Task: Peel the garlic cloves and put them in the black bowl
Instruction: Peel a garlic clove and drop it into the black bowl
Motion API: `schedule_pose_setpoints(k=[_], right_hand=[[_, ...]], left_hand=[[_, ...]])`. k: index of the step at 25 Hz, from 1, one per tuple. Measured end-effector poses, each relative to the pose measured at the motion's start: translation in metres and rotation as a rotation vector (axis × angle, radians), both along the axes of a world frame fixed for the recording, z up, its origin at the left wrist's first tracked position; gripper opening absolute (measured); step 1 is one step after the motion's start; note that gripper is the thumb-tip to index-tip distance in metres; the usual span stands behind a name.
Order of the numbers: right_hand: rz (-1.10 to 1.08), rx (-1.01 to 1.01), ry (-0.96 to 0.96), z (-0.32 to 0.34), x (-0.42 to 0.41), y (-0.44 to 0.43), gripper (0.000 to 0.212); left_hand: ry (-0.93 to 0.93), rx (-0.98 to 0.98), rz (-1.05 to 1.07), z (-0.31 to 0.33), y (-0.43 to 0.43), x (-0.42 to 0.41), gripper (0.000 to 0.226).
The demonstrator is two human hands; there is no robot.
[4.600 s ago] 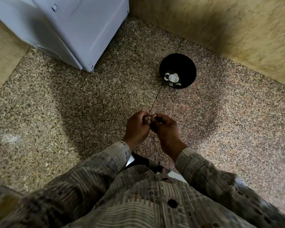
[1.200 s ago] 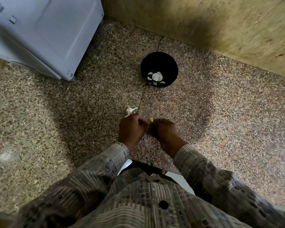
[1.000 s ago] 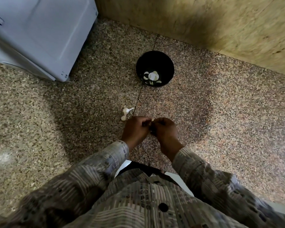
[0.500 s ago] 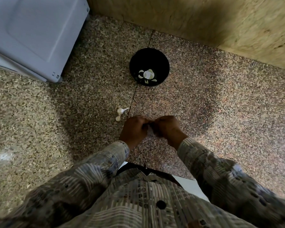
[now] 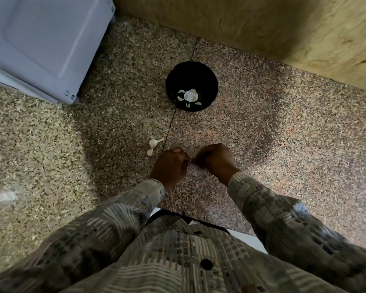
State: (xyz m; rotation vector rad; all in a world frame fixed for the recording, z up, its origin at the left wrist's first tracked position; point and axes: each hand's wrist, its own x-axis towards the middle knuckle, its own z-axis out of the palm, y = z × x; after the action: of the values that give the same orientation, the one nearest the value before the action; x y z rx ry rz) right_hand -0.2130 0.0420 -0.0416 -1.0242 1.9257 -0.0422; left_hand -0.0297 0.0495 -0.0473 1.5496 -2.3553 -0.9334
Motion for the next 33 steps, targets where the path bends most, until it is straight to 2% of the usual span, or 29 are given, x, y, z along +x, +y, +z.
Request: schedule_pose_setpoints(k=[2,6,8,11,14,17,18,20,22,24,27,30,33], right_hand=[[-0.051,0.023,0.007,-0.001,0.001,-0.005,0.018],[-0.013,0.084,0.02,-0.001,0.001,-0.014,0.024],[-0.027,0.083,0.008,0.0,-0.001,-0.016,0.024],[0.069,0.086,-0.016,-0.001,-0.002,-0.015,0.023],[-0.012,0.026,0.011,-0.005,-0.001,-0.012,0.023],[0.104,0.042,-0.01,-0.005,-0.003,-0.013,0.028],[0.077,0.043,-0.02,-0.005,-0.003,-0.014,0.026],[0.012,0.03,0.018,-0.003,-0.004,-0.013,0.029],[0.071,0.016,0.044,-0.004,-0.003,-0.011,0.034],[0.06,0.005,-0.015,-0.004,-0.003,-0.009,0.027],[-0.014,-0.067,0.024,-0.002,-0.005,-0.004,0.022],[0.049,-0.133,-0.127,0.003,-0.008,0.012,0.012],[-0.132,-0.183,-0.36,0.022,-0.016,0.025,0.009]], left_hand=[[0.002,-0.007,-0.009,0.001,-0.003,-0.001,0.014],[-0.027,0.01,-0.006,0.003,-0.005,-0.005,0.011],[-0.035,0.014,-0.01,0.002,-0.006,-0.006,0.012],[-0.069,0.038,-0.002,0.005,-0.007,-0.007,0.011],[-0.075,0.052,-0.004,0.007,-0.009,-0.008,0.01],[-0.103,0.051,-0.015,0.006,-0.007,-0.008,0.011],[-0.1,0.042,-0.008,0.007,-0.006,-0.009,0.011],[-0.082,0.037,0.015,0.006,-0.007,-0.01,0.013],[-0.091,0.055,0.027,0.006,-0.007,-0.01,0.014],[-0.107,0.073,0.045,0.008,-0.005,-0.012,0.018],[-0.08,0.064,0.044,0.008,-0.006,-0.013,0.029],[-0.033,0.099,0.126,0.01,-0.007,-0.009,0.015],[0.169,0.197,0.369,0.019,0.006,-0.015,0.009]])
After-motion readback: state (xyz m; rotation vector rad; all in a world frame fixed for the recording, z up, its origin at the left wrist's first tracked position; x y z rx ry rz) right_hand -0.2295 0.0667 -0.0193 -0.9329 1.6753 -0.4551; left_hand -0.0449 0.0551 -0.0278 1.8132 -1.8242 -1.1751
